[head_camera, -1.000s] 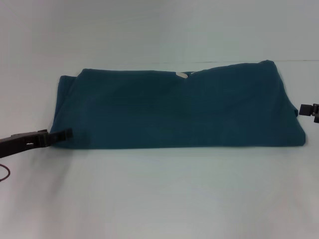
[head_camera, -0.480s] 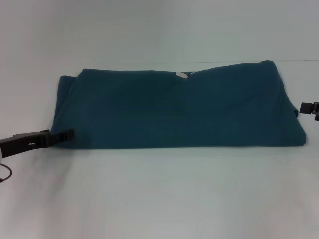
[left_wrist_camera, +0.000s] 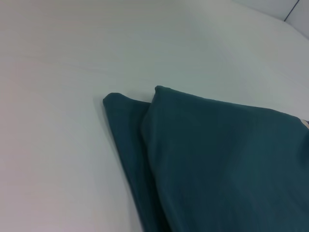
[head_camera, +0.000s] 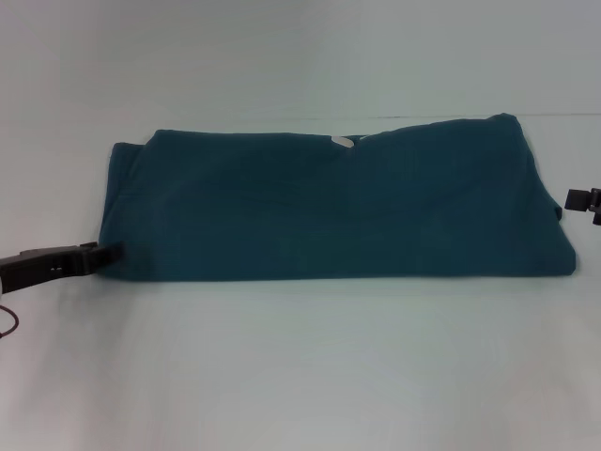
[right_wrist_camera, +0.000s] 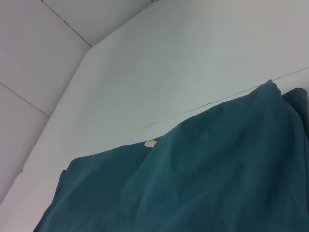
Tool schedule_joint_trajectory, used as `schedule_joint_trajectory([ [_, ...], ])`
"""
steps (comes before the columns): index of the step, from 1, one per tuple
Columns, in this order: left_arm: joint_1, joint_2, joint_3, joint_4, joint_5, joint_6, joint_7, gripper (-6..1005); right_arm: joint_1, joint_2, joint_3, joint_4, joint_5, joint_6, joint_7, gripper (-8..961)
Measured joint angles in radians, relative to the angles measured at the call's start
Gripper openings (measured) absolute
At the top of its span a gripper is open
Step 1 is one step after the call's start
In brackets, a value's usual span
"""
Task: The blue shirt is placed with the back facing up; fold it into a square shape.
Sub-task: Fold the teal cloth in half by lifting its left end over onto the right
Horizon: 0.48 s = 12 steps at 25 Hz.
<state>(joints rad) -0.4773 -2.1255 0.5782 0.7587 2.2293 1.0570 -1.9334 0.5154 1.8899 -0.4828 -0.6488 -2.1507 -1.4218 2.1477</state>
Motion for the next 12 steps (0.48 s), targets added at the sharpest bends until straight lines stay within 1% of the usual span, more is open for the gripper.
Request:
schedule_joint_trajectory([
  [3, -0.005, 0.001, 0.001, 0.001, 0.015, -0.012, -0.006, 434, 0.0, 0.0, 0.001, 0.0, 0.0, 0.0, 0.0, 915],
  [8, -0.019, -0.001, 0.002, -0.003, 0.061, -0.035, -0.024, 312, 0.0, 0.001, 0.002, 0.0, 0.001, 0.0, 0.0, 915],
  [12, -0.021, -0.008, 0.002, 0.007, 0.067, -0.037, -0.027, 214, -0.001, 0.001, 0.003, 0.0, 0.002, -0.001, 0.0, 915],
])
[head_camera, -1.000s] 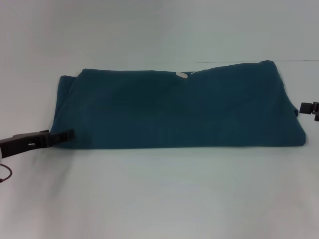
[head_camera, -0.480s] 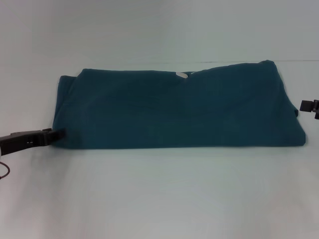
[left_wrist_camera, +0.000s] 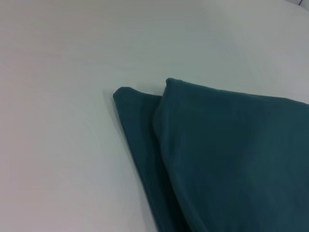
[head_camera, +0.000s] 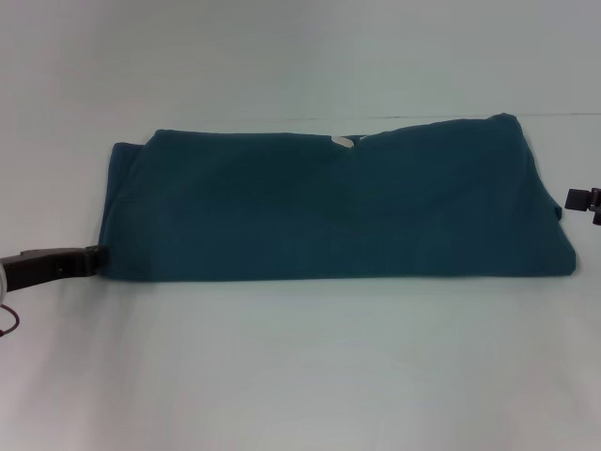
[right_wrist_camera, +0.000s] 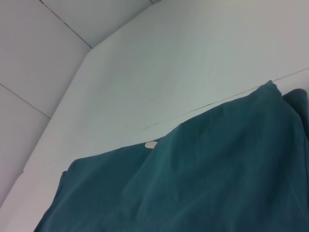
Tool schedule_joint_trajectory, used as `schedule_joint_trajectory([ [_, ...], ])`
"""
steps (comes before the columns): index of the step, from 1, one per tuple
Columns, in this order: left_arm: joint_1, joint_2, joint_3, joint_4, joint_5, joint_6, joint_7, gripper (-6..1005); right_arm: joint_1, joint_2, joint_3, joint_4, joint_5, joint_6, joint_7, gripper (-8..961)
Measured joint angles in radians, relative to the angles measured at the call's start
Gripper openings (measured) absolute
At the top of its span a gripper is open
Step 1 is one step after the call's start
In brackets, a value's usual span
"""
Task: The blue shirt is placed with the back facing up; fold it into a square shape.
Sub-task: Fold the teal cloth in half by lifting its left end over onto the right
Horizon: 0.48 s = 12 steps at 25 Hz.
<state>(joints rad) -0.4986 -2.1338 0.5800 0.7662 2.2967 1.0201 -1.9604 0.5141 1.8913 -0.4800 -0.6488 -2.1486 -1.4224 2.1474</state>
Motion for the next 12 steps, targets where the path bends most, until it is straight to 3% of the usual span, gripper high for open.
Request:
schedule_joint_trajectory([
  [7, 0.0, -0.002, 0.0, 0.017, 0.006, 0.01, -0.013, -1, -0.005, 0.0, -0.002, 0.0, -0.003, 0.004, 0.0, 914],
  [12, 0.002, -0.001, -0.001, 0.018, 0.008, 0.016, -0.015, -2, -0.006, 0.001, -0.011, 0.009, -0.035, 0.025, 0.01, 914],
])
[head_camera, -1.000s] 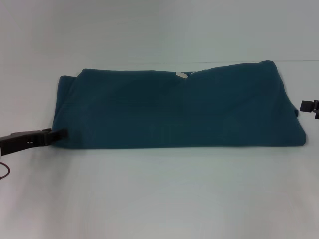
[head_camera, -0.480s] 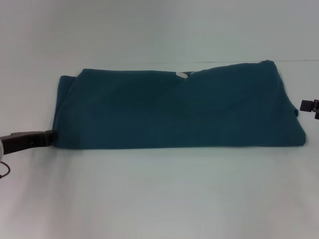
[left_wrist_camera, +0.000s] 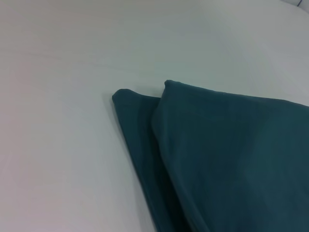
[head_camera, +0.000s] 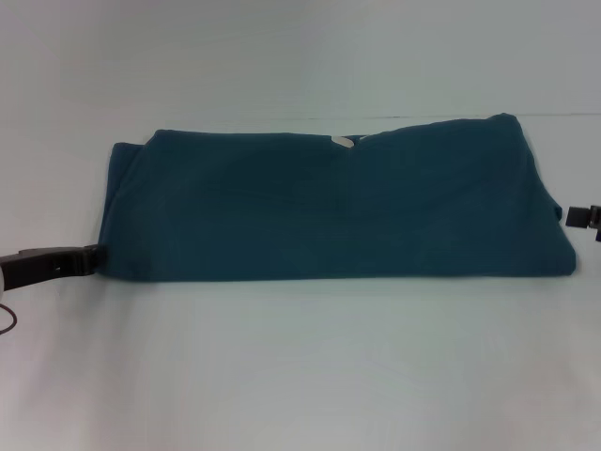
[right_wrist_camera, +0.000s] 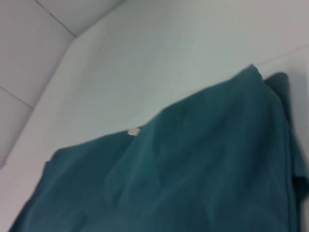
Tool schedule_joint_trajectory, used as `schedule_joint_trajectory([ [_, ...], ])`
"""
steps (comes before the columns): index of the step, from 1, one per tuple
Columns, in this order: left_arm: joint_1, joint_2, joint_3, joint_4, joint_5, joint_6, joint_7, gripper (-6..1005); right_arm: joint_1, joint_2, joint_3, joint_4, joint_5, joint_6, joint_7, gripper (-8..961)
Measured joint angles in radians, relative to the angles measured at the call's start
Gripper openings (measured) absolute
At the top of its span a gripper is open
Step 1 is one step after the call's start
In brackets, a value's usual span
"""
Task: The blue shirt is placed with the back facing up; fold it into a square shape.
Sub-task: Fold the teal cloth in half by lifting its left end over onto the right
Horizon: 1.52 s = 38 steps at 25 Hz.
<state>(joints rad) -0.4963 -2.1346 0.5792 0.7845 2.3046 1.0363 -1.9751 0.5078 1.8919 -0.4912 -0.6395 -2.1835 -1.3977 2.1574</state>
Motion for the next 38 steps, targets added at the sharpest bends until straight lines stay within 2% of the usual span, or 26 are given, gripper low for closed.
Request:
schedule_joint_trajectory([
  [8, 0.002, 0.006, -0.01, 0.008, -0.004, 0.032, -0.001, -2, 0.008, 0.025, -0.003, -0.004, -0.071, 0.065, 0.022, 914],
  [21, 0.006, 0.009, -0.012, 0.021, -0.004, 0.042, -0.006, -1, 0.017, 0.074, -0.053, 0.007, -0.075, 0.19, 0.023, 914],
  [28, 0.006, 0.009, -0.012, 0.022, -0.004, 0.042, -0.007, -2, 0.02, 0.088, -0.054, 0.008, -0.075, 0.22, 0.021, 914],
  [35, 0.006, 0.009, -0.012, 0.022, -0.004, 0.042, -0.005, -1, 0.03, 0.09, -0.055, 0.033, -0.074, 0.242, 0.016, 914],
  [38, 0.005, 0.009, -0.011, 0.022, -0.005, 0.042, -0.005, -2, 0.036, 0.09, -0.055, 0.047, -0.074, 0.256, 0.015, 761],
])
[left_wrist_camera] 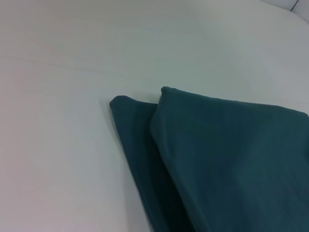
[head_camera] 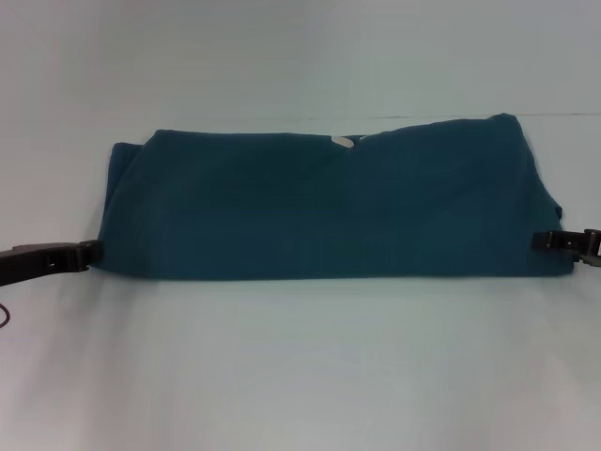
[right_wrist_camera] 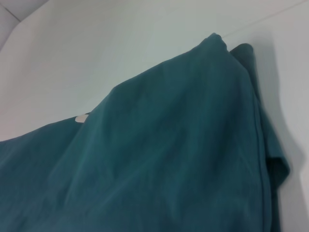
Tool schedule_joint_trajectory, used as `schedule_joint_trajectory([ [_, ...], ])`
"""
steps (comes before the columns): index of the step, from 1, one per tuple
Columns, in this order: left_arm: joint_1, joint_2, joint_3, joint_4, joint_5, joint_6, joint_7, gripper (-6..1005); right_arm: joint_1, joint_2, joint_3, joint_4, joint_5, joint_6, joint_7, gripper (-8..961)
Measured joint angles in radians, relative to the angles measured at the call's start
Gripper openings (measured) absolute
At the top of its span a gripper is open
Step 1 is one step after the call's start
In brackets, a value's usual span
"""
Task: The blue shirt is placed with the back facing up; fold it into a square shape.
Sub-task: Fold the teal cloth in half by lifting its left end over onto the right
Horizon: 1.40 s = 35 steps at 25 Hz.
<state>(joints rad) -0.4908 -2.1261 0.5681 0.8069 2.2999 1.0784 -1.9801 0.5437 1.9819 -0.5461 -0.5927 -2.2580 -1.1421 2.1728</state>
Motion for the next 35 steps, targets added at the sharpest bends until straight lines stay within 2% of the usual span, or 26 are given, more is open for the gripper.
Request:
schedule_joint_trajectory([
  [11, 0.0, 0.0, 0.002, -0.003, -0.003, -0.006, 0.004, -2, 0.003, 0.0, 0.001, 0.004, 0.003, 0.003, -0.004, 524],
  [22, 0.009, 0.0, -0.001, 0.004, -0.004, 0.006, -0.002, -1, -0.022, -0.001, 0.014, -0.001, 0.008, 0.0, -0.013, 64],
  [27, 0.029, -0.001, -0.002, 0.04, -0.004, 0.043, -0.012, -2, -0.031, -0.002, 0.028, -0.003, 0.011, -0.012, -0.028, 10],
  [35, 0.07, -0.008, -0.022, 0.105, -0.005, 0.098, -0.031, -2, -0.052, 0.0, 0.055, -0.044, 0.011, -0.065, -0.035, 23],
])
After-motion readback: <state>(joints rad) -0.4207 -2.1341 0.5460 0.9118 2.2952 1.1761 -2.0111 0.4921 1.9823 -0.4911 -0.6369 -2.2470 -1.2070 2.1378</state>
